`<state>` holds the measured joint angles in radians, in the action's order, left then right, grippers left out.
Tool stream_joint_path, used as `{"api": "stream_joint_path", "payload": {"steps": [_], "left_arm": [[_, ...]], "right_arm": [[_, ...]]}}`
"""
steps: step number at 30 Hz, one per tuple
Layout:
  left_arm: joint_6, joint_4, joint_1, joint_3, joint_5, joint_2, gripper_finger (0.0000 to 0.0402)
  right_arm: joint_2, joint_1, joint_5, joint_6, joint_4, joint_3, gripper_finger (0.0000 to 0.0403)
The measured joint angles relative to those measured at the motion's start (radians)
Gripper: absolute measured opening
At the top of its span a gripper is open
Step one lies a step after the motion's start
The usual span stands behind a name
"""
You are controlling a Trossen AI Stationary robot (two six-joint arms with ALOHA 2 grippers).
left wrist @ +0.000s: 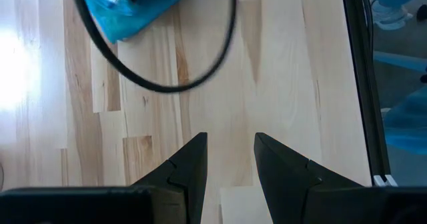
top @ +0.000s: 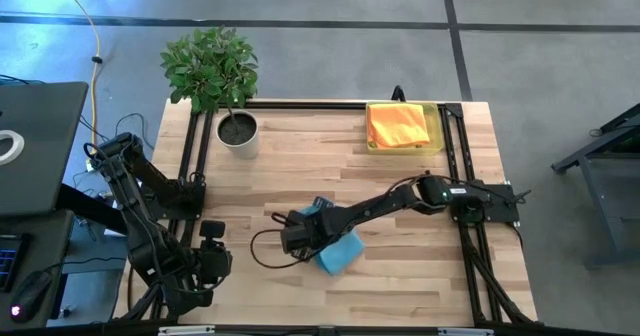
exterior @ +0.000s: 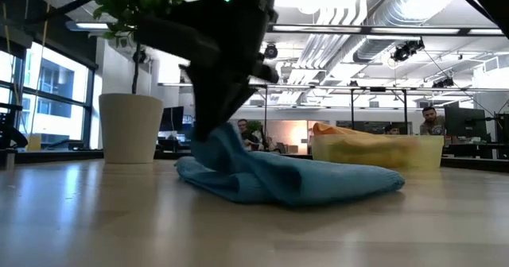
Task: Fold microfiber towels
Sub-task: Fold the blue microfiber towel, then put the blue microfiber towel into the yellow bin
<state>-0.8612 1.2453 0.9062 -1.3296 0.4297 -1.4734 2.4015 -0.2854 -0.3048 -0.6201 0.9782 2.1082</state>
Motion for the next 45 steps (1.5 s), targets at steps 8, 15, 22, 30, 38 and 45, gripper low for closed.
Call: {"api": "stream_joint_path", "payload": {"steps": [8, 15, 22, 30, 38, 45], "left_arm": [[0.0, 0.0, 0.0, 0.0, 0.001, 0.0, 0.0115], [0.0, 0.001, 0.0, 0.0, 0.001, 0.0, 0.0115], [0.0, 0.002, 0.0, 0.0, 0.008, 0.0, 0.0115], [-0.018, 0.001, 0.0, 0.0, 0.009, 0.0, 0.0115], [-0.053, 0.002, 0.0, 0.0, 0.003, 0.0, 0.0115], [-0.053, 0.002, 0.0, 0.0, 0.003, 0.0, 0.0115]], "right_arm": [[-0.017, 0.04, -0.135, -0.034, 0.044, 0.001, 0.0011], [-0.017, 0.058, -0.129, -0.022, 0.02, 0.002, 0.0016], [-0.016, 0.056, -0.111, 0.042, -0.009, 0.002, 0.0101], [-0.056, 0.049, -0.11, 0.151, 0.058, 0.036, 0.0181], [-0.107, -0.071, -0.055, 0.289, 0.256, 0.048, 0.017], [-0.1, -0.176, -0.043, 0.261, 0.14, -0.106, 0.0165]]}}
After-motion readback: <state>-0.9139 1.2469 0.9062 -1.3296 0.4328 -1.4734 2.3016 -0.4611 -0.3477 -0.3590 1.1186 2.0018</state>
